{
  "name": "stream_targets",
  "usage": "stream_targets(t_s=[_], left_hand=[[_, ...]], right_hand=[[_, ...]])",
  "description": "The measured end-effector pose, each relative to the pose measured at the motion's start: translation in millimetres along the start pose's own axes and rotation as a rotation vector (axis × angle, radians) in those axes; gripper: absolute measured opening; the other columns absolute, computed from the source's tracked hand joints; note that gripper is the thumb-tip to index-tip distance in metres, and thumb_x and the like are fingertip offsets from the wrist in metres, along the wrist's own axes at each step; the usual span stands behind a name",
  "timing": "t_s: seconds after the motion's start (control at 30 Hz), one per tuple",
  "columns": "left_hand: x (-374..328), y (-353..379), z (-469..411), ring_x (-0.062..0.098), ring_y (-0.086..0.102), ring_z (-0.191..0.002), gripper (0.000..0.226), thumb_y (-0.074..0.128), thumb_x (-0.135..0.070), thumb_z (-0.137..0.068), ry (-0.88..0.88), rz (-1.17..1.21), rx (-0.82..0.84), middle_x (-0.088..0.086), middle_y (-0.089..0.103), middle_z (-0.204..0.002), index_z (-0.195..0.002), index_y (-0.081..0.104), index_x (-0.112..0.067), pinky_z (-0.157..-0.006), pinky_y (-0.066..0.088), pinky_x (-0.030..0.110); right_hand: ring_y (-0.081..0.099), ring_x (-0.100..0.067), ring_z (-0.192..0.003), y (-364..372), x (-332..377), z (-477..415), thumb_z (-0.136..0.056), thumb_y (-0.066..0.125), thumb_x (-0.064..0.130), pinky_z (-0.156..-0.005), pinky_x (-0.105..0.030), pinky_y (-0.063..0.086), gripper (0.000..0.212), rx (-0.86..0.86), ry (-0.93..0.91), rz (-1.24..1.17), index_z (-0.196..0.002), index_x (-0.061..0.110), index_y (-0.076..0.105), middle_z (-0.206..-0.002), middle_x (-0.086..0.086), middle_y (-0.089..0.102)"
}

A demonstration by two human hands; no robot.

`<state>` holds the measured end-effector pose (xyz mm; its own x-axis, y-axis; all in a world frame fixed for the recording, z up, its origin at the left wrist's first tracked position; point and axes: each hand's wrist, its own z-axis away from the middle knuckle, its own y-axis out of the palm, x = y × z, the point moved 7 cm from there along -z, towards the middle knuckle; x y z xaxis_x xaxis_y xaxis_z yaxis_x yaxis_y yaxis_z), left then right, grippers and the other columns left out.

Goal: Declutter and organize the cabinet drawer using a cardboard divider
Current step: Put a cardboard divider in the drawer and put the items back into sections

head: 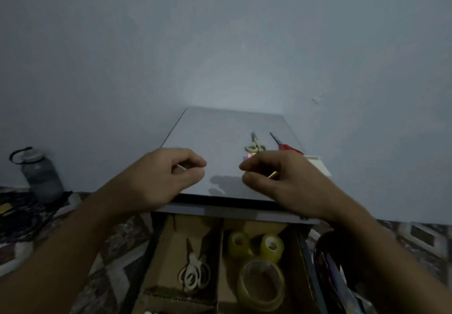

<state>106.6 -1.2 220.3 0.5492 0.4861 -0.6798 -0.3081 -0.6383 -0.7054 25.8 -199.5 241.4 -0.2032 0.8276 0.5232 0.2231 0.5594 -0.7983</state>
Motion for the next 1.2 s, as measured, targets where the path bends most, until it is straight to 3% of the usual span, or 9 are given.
stream_targets(t_s=[0.07, 0.2, 0.33, 0.5, 0.6, 0.73, 0.87, 1.0, 1.2], left_hand=[[-10.7, 1.1, -33.4, 0.003, 0.066, -0.093, 0.027, 0.061, -0.048, -0.091, 0.025, 0.010, -0.021, -0.017, 0.070, -0.104, -0.114, 0.068, -0.038, -0.089, 0.056, 0.034], [-21.9, 17.5, -101.8, 0.001, 0.063, -0.096, 0.026, 0.062, -0.038, -0.093, 0.056, -0.011, -0.020, -0.016, 0.067, -0.111, -0.118, 0.068, -0.032, -0.086, 0.052, 0.029], [-20.2, 47.2, -164.4, 0.007, 0.062, -0.098, 0.033, 0.065, -0.039, -0.091, 0.048, -0.069, 0.011, -0.007, 0.065, -0.116, -0.122, 0.065, -0.028, -0.086, 0.046, 0.026], [-20.6, 97.6, -221.7, 0.015, 0.052, -0.124, 0.050, 0.063, -0.045, -0.091, 0.036, -0.191, 0.140, 0.001, 0.054, -0.139, -0.137, 0.054, -0.028, -0.095, 0.039, 0.027], [-17.8, 118.4, -245.3, 0.019, 0.048, -0.131, 0.060, 0.065, -0.050, -0.089, 0.000, -0.239, 0.217, 0.003, 0.050, -0.147, -0.142, 0.049, -0.030, -0.102, 0.039, 0.031], [-14.8, 133.4, -258.6, 0.019, 0.050, -0.130, 0.075, 0.075, -0.053, -0.078, -0.022, -0.348, 0.310, 0.001, 0.049, -0.148, -0.144, 0.048, -0.030, -0.106, 0.040, 0.033], [-16.6, 130.4, -261.1, 0.019, 0.050, -0.127, 0.059, 0.076, -0.037, -0.081, -0.010, -0.409, 0.282, 0.000, 0.052, -0.144, -0.136, 0.059, -0.025, -0.096, 0.039, 0.027], [-14.9, 125.3, -257.1, 0.015, 0.054, -0.109, 0.043, 0.074, -0.032, -0.083, -0.010, -0.400, 0.249, -0.001, 0.061, -0.134, -0.124, 0.069, -0.022, -0.087, 0.040, 0.026], [-9.8, 114.9, -251.8, 0.010, 0.053, -0.101, 0.044, 0.072, -0.029, -0.081, -0.002, -0.379, 0.193, -0.002, 0.063, -0.133, -0.124, 0.069, -0.021, -0.085, 0.041, 0.023]], right_hand=[[0.064, 0.009, -0.081, -24.4, -18.9, -16.0, -0.091, 0.065, 0.038, -0.072, -0.010, 0.047, 0.022, -0.033, 0.036, 0.036, -0.108, 0.028, 0.073, -0.091, 0.017, 0.071], [0.069, -0.001, -0.082, -59.7, -67.5, -45.3, -0.089, 0.069, 0.032, -0.084, -0.033, 0.056, 0.018, -0.098, 0.131, 0.062, -0.103, 0.022, 0.075, -0.089, 0.011, 0.075], [0.068, -0.011, -0.089, -75.3, -119.5, -71.3, -0.090, 0.067, 0.024, -0.083, -0.030, 0.054, 0.015, -0.127, 0.260, 0.105, -0.103, 0.019, 0.075, -0.099, 0.004, 0.074], [0.063, -0.020, -0.105, -65.4, -176.5, -100.9, -0.090, 0.069, 0.025, -0.095, -0.037, 0.052, 0.025, 0.017, 0.432, 0.205, -0.113, 0.017, 0.072, -0.115, -0.004, 0.070], [0.062, -0.018, -0.101, -51.2, -193.1, -114.6, -0.087, 0.071, 0.037, -0.090, -0.034, 0.052, 0.036, 0.130, 0.444, 0.282, -0.119, 0.022, 0.069, -0.117, -0.003, 0.068], [0.057, -0.016, -0.100, -37.8, -203.1, -125.5, -0.077, 0.078, 0.049, -0.081, -0.029, 0.045, 0.052, 0.185, 0.416, 0.342, -0.122, 0.025, 0.067, -0.117, 0.000, 0.065], [0.059, -0.016, -0.100, -35.5, -208.6, -131.7, -0.077, 0.077, 0.048, -0.080, -0.029, 0.046, 0.047, 0.197, 0.410, 0.325, -0.117, 0.026, 0.069, -0.116, 0.001, 0.067], [0.058, -0.019, -0.106, -31.9, -204.3, -130.4, -0.077, 0.076, 0.054, -0.088, -0.031, 0.047, 0.057, 0.228, 0.371, 0.384, -0.123, 0.022, 0.066, -0.120, 0.000, 0.065], [0.052, -0.018, -0.111, -31.6, -198.5, -132.8, -0.079, 0.078, 0.044, -0.083, -0.027, 0.038, 0.056, 0.226, 0.352, 0.398, -0.128, 0.023, 0.064, -0.130, -0.002, 0.059]])
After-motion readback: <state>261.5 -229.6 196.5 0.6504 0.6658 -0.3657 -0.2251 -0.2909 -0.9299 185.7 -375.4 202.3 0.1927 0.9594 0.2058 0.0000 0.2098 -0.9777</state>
